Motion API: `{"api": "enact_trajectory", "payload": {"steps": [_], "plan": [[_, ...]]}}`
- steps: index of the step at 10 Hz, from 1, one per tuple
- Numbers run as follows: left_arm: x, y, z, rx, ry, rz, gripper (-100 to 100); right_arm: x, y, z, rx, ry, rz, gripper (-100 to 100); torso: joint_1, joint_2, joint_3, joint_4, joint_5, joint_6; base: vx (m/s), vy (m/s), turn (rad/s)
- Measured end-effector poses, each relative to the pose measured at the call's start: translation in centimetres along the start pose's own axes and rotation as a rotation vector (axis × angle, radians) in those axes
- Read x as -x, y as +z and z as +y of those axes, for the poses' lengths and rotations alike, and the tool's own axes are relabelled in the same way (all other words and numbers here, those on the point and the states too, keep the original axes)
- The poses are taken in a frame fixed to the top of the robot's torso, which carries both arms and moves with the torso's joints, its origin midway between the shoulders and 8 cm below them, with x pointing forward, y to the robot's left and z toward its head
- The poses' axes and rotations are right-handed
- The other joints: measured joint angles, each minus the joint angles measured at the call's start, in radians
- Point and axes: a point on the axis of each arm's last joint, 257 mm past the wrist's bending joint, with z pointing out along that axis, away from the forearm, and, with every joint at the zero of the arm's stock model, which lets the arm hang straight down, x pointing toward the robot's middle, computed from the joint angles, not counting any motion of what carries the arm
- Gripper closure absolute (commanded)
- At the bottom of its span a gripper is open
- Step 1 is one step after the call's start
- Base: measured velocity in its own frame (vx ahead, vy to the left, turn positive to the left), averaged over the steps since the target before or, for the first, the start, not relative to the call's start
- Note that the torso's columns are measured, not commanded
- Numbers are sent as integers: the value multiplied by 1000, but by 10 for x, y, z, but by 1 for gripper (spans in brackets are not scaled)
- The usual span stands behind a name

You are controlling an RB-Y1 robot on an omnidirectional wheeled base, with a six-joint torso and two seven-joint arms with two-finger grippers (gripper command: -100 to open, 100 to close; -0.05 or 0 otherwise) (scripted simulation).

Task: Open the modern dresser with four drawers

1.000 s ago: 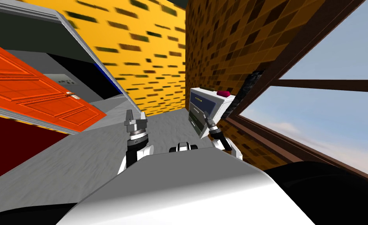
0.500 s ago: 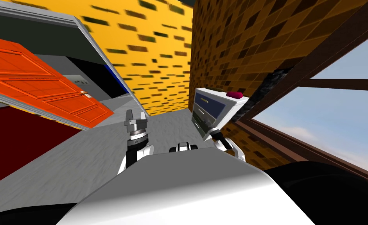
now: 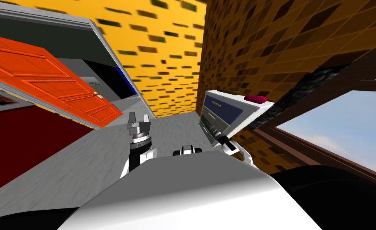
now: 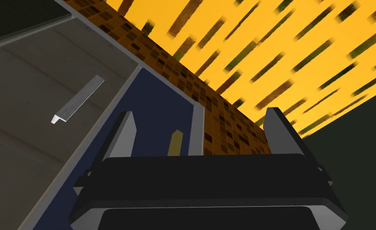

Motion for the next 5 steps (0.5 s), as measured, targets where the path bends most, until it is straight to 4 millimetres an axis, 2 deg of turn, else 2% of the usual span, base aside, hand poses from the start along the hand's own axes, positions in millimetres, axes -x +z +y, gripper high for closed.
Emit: {"api": "enact_trajectory", "payload": {"steps": [1,3,5], "plan": [[0,0,0,0,0,0,0,-2,-5,-23,-55,-32,29,-100,-2,0,0,0,-1,-1,72,69,61],[0,0,0,0,0,0,0,-7,-13,-56,-137,-79,70,-100,-2,1,1,0,-1,-1,61,86,89],[0,0,0,0,0,0,0,-2,-20,-92,-224,-129,107,-100,-1,0,0,0,0,-1,71,80,83]]}}
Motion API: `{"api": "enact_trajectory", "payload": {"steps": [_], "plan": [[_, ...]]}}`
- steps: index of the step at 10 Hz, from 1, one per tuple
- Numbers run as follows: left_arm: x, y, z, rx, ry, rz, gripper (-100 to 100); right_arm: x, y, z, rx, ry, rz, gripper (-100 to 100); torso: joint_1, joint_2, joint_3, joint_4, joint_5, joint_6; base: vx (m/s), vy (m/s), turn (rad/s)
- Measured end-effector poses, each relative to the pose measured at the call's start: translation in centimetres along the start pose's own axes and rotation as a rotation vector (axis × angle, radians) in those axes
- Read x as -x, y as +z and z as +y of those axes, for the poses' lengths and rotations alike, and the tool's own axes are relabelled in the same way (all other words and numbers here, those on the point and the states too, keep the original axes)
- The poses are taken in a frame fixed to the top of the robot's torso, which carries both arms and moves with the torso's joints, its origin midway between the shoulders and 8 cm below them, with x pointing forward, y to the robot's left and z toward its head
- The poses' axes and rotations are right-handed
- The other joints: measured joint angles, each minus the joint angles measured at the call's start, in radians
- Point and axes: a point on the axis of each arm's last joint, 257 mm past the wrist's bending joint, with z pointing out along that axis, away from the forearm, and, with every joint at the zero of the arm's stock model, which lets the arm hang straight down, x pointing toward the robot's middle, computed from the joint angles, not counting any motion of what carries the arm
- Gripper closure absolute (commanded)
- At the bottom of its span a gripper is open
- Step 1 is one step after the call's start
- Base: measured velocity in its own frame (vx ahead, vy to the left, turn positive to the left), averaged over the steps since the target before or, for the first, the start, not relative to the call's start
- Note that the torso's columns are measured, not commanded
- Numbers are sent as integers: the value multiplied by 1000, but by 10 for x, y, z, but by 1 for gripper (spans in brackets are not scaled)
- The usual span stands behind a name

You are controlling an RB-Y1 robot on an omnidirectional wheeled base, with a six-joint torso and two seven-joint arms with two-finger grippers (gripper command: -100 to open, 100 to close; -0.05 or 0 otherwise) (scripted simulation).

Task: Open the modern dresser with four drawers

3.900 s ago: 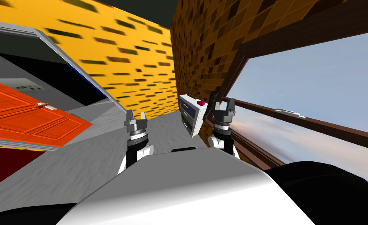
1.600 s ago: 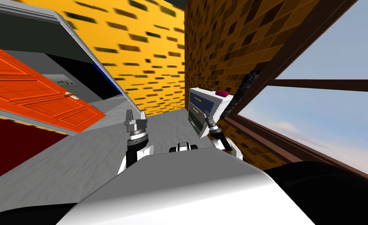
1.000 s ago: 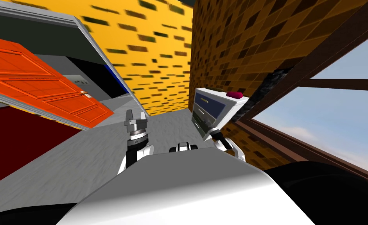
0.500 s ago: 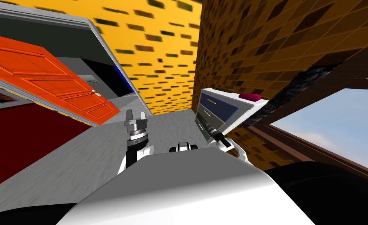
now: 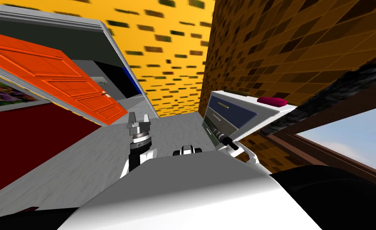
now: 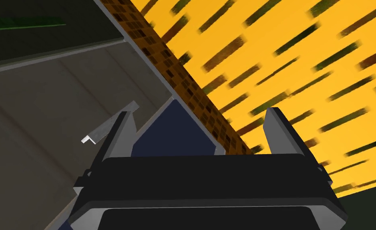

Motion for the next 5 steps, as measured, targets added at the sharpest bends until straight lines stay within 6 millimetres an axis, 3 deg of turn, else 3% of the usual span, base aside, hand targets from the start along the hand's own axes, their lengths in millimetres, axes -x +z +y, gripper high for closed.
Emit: {"api": "enact_trajectory", "payload": {"steps": [3,4,5], "plan": [[0,0,0,0,0,0,0,-9,-4,-50,-122,-68,49,-100,-1,1,0,0,0,0,78,94,114],[0,0,0,0,0,0,0,-7,-8,-80,-180,-99,69,-100,0,-1,0,0,0,0,80,79,57],[0,0,0,0,0,0,0,-8,-14,-91,-211,-116,80,-100,-1,1,0,0,0,0,67,81,103]]}}
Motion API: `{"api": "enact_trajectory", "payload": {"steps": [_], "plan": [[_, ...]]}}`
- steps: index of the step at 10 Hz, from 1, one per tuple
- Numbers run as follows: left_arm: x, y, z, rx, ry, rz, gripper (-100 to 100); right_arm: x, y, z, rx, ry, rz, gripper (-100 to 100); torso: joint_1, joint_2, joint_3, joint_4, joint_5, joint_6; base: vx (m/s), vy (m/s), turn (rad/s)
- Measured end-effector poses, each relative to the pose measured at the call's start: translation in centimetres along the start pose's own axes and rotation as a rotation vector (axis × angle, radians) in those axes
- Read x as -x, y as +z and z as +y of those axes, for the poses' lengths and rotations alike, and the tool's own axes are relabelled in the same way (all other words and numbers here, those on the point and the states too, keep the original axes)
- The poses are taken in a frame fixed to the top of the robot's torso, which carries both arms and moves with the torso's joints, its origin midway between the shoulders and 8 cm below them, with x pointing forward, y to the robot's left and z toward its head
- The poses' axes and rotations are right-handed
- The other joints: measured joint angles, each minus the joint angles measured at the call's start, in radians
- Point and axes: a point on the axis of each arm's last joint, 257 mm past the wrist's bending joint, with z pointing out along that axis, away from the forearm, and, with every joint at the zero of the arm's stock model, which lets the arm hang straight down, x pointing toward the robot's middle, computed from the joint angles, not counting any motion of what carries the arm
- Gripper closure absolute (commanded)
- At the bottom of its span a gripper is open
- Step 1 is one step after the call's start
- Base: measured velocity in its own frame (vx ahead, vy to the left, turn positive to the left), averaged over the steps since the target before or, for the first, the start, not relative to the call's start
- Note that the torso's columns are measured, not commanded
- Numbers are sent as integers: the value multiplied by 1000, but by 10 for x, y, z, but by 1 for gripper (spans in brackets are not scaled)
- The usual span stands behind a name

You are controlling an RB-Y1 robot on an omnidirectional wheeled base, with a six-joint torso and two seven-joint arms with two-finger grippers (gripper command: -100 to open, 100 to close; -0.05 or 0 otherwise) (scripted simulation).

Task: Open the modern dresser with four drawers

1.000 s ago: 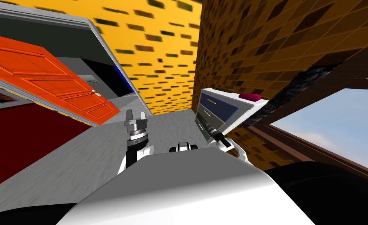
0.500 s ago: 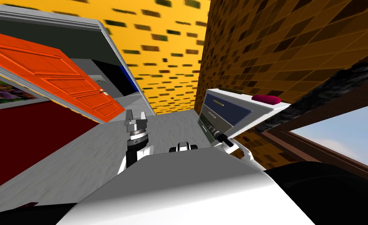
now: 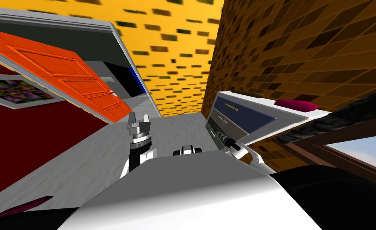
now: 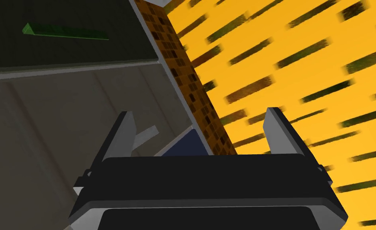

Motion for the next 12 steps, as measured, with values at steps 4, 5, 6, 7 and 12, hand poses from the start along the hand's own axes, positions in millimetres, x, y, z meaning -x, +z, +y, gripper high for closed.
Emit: {"api": "enact_trajectory", "payload": {"steps": [4,5,6,7,12], "plan": [[0,0,0,0,0,0,0,6,-11,-70,-180,-102,52,-100,0,0,0,0,0,0,63,62,65],[0,0,0,0,0,0,0,8,-9,-81,-202,-109,56,-100,-1,1,1,0,-1,0,49,79,140],[0,0,0,0,0,0,0,14,-15,-100,-245,-139,67,-100,2,0,1,0,0,-1,53,67,63],[0,0,0,0,0,0,0,14,-15,-115,-283,-154,74,-100,1,0,0,0,0,0,84,70,108],[0,0,0,0,0,0,0,41,-47,-203,-500,-258,109,-100,-2,2,2,1,-1,0,63,65,72]]}}
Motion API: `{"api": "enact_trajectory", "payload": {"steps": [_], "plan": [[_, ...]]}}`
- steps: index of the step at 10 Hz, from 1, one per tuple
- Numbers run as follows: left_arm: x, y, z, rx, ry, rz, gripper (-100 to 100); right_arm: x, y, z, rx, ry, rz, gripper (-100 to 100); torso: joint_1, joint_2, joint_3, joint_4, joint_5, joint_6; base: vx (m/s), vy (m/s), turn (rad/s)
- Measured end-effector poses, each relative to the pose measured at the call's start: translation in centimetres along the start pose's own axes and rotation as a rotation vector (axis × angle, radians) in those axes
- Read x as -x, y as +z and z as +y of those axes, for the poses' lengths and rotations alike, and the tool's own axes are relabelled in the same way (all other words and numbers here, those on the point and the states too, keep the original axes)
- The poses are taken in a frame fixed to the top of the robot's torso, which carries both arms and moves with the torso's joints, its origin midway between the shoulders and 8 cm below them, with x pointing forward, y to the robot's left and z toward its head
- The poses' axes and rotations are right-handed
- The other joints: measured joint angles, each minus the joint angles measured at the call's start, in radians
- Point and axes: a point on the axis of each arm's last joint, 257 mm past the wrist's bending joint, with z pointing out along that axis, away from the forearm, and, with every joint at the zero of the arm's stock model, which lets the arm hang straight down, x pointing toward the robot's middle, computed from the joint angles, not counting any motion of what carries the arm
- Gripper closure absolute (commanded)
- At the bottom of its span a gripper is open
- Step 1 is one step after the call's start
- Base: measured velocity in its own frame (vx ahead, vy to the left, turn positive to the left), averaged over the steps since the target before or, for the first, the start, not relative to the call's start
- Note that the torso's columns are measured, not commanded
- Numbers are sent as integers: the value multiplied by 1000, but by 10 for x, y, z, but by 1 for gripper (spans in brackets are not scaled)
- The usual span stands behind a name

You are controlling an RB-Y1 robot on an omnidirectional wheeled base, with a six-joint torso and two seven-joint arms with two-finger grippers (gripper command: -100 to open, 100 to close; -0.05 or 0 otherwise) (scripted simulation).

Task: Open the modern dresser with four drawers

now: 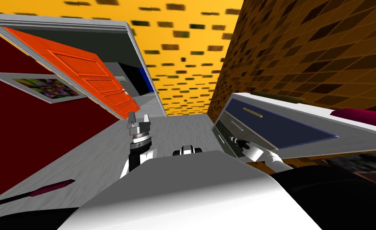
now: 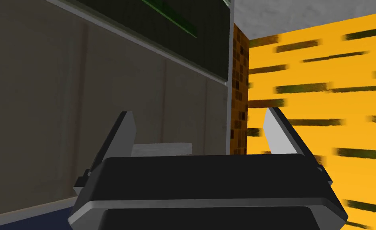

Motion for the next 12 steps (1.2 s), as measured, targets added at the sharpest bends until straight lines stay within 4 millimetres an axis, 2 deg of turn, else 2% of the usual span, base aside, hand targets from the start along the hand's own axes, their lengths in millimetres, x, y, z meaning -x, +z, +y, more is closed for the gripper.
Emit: {"api": "enact_trajectory", "payload": {"steps": [1,2,3,4,5,6,7,8,11,12], "plan": [[0,0,0,0,0,0,0,7,4,-21,-51,-26,4,-100,2,-1,-1,0,0,-1,102,106,206],[0,0,0,0,0,0,0,14,1,-58,-122,-59,11,-100,5,-5,-3,-1,2,0,86,84,61],[0,0,0,0,0,0,0,13,1,-85,-181,-79,17,-100,4,-4,-2,-1,1,1,42,35,-28],[0,0,0,0,0,0,0,16,0,-93,-204,-87,19,-100,0,-1,-1,0,0,0,60,46,128],[0,0,0,0,0,0,0,28,-3,-115,-260,-109,21,-100,1,-2,-1,0,0,-1,60,45,71],[0,0,0,0,0,0,0,32,-7,-129,-299,-123,24,-100,2,-2,-1,-1,1,0,72,68,84],[0,0,0,0,0,0,0,38,-15,-157,-359,-147,26,-100,4,-3,-2,-1,1,0,70,63,53],[0,0,0,0,0,0,0,42,-19,-172,-396,-159,27,-100,3,-3,-2,-1,1,0,81,74,142],[0,0,0,0,0,0,0,70,-36,-234,-554,-205,27,-100,3,-2,-1,-1,1,0,63,59,64],[0,0,0,0,0,0,0,75,-43,-244,-587,-218,28,-100,2,-1,-1,0,1,0,57,46,90]]}}
